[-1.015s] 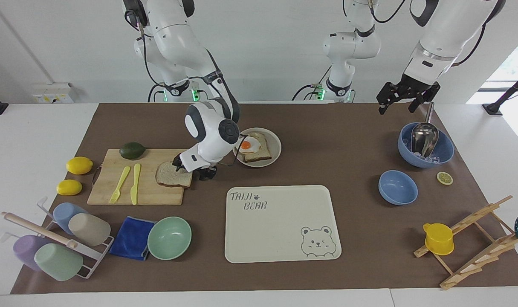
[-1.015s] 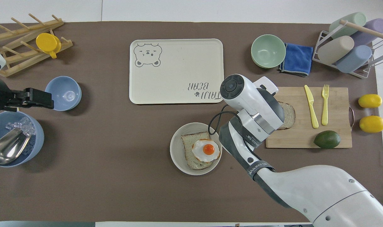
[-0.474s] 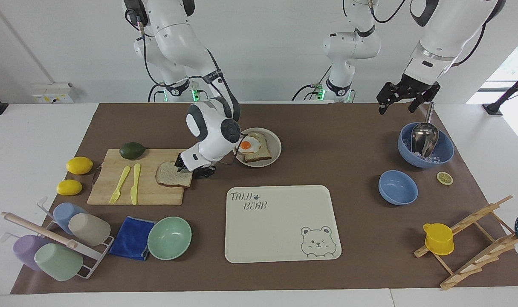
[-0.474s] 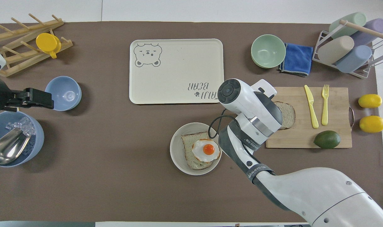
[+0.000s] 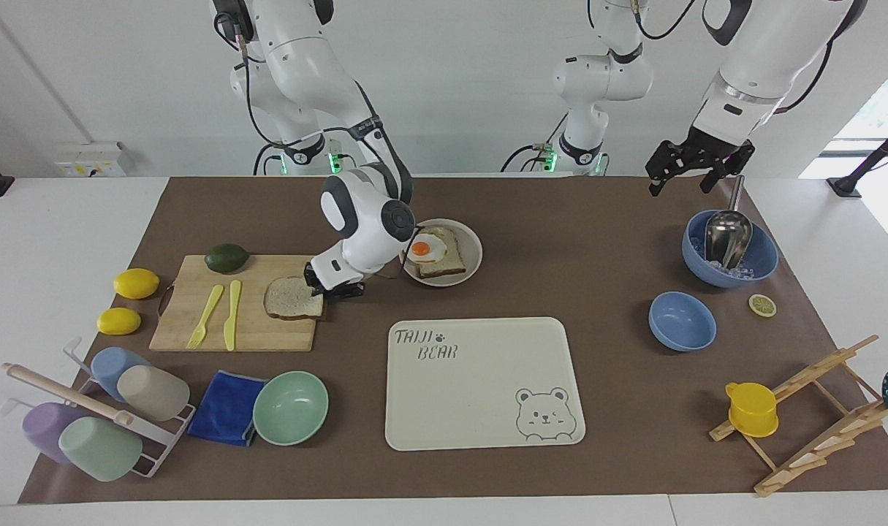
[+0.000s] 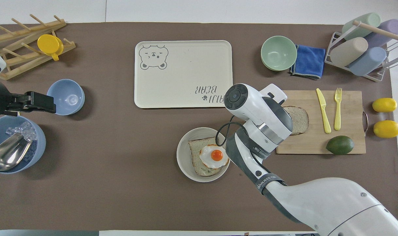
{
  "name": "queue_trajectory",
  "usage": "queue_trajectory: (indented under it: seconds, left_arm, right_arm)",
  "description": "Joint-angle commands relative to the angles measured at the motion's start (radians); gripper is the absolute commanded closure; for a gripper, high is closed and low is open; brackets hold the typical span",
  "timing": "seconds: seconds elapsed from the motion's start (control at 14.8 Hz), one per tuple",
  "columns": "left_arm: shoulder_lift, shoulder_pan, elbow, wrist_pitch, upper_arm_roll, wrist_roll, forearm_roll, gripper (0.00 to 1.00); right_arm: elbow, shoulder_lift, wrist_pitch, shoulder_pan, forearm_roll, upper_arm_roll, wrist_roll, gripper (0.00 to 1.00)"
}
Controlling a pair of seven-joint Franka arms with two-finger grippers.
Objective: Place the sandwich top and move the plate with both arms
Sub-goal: 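Reach the right gripper to the bread slice on the cutting board and grasp it, then carry the bread slice with the right gripper over the egg plate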
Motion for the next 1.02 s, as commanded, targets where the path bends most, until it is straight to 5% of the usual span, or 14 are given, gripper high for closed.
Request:
queue_trajectory:
  seconds: [0.0, 0.41, 0.68, 0.95]
  left_arm:
    - [0.003, 0.012, 0.005, -0.012, -0.008, 0.008, 0.007, 0.00]
    - [0.003, 0.012, 0.005, -0.012, -0.008, 0.008, 0.007, 0.00]
    - [0.003, 0.012, 0.005, -0.012, -0.008, 0.008, 0.007, 0.00]
    - [0.003, 0.012, 0.005, -0.012, -0.008, 0.008, 0.007, 0.00]
  right_arm:
    - [0.060, -0.005, -0.097, -0.002, -0.018, 0.038, -0.037, 1.00]
    - [0.330, 0.057, -0.407, 0.089, 0.089, 0.176, -0.025, 1.00]
    - [0.346, 0.057, -0.373, 0.225, 0.179, 0.180, 0.133, 1.00]
    - [0.329, 0.058, -0.237, 0.250, 0.258, 0.183, 0.199, 1.00]
